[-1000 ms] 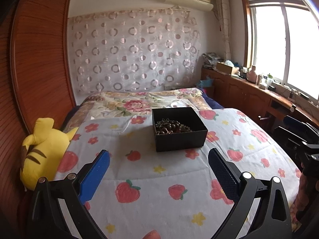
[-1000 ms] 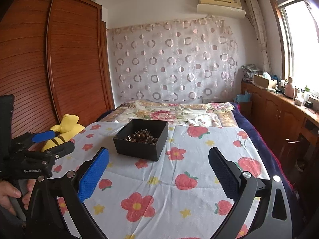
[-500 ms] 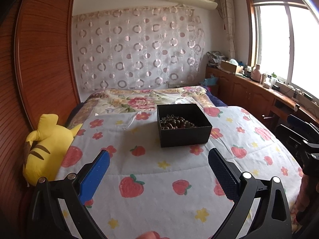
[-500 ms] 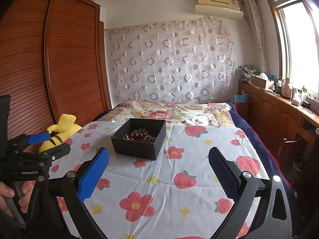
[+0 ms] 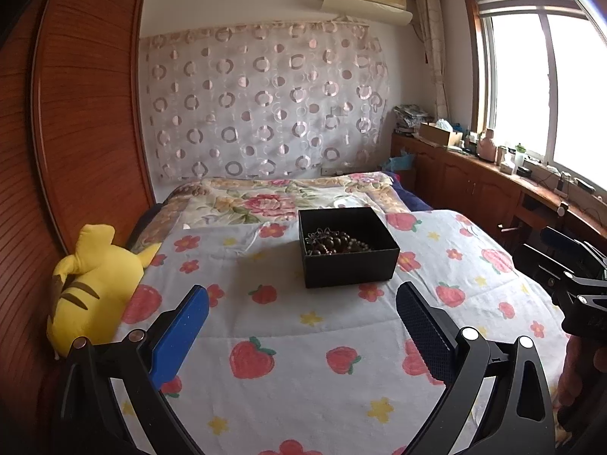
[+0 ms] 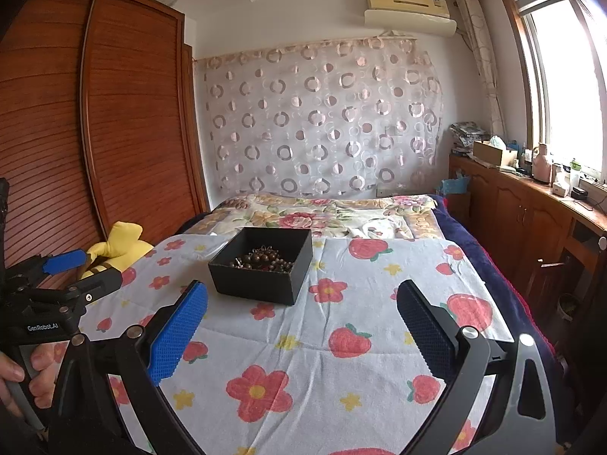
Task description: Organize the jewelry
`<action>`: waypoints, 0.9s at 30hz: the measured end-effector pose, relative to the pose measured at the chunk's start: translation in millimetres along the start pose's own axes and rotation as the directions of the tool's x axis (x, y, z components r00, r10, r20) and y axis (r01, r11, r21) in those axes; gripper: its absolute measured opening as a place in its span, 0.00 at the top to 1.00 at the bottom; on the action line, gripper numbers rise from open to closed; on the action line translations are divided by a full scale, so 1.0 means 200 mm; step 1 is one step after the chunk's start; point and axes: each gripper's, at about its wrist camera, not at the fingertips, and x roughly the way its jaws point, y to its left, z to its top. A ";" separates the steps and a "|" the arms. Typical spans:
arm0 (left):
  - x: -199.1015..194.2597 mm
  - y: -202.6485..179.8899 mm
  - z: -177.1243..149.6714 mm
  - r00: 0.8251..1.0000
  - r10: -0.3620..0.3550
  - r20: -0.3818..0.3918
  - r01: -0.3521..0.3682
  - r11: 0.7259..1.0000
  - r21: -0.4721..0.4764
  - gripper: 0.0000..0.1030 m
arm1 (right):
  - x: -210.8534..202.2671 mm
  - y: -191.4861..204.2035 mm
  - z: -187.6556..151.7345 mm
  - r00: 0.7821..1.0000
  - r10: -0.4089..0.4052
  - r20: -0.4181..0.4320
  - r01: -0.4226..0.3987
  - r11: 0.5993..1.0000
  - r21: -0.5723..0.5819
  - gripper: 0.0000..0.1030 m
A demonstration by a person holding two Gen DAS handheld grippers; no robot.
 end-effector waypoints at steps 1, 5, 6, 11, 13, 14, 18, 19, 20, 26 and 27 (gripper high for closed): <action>0.00 0.00 0.00 1.000 -0.002 0.001 0.002 1.000 0.000 0.07 | 0.00 0.00 0.00 1.000 -0.002 0.002 0.002 1.000 0.001 0.02; -0.01 0.00 0.00 1.000 -0.001 0.003 0.001 1.000 0.002 0.07 | -0.01 0.00 0.00 1.000 -0.005 0.004 0.005 1.000 0.000 0.02; -0.01 0.00 0.00 1.000 -0.003 0.003 0.003 1.000 -0.002 0.07 | -0.01 0.00 0.00 1.000 -0.008 0.006 0.008 1.000 0.000 0.02; -0.02 0.01 0.01 1.000 -0.001 0.008 0.001 1.000 0.000 0.07 | -0.02 -0.01 0.00 1.000 -0.017 0.011 0.017 1.000 0.004 0.02; -0.04 0.01 0.03 1.000 -0.002 0.014 0.003 1.000 -0.003 0.07 | -0.02 0.00 0.01 1.000 -0.018 0.011 0.018 1.000 0.005 0.02; -0.05 0.01 0.03 1.000 -0.002 0.017 0.002 1.000 -0.003 0.07 | -0.02 -0.01 0.01 1.000 -0.018 0.012 0.017 1.000 0.005 0.02; -0.07 0.00 0.05 1.000 0.000 0.026 0.000 1.000 -0.001 0.07 | -0.02 -0.01 0.01 1.000 -0.017 0.014 0.017 1.000 0.005 0.02; -0.08 0.01 0.05 1.000 0.000 0.029 0.000 1.000 -0.002 0.07 | -0.02 -0.01 0.01 1.000 -0.017 0.012 0.017 1.000 0.005 0.02; -0.08 0.00 0.05 1.000 0.000 0.031 0.000 1.000 -0.002 0.07 | -0.02 -0.01 0.01 1.000 -0.017 0.013 0.017 1.000 0.005 0.02; -0.09 0.00 0.06 0.999 0.003 0.042 -0.003 1.000 -0.003 0.07 | -0.03 -0.01 0.00 1.000 -0.017 0.012 0.017 1.000 0.005 0.02; -0.09 0.00 0.06 0.999 0.002 0.042 -0.002 1.000 -0.003 0.07 | -0.03 -0.01 0.00 1.000 -0.017 0.012 0.017 1.000 0.005 0.02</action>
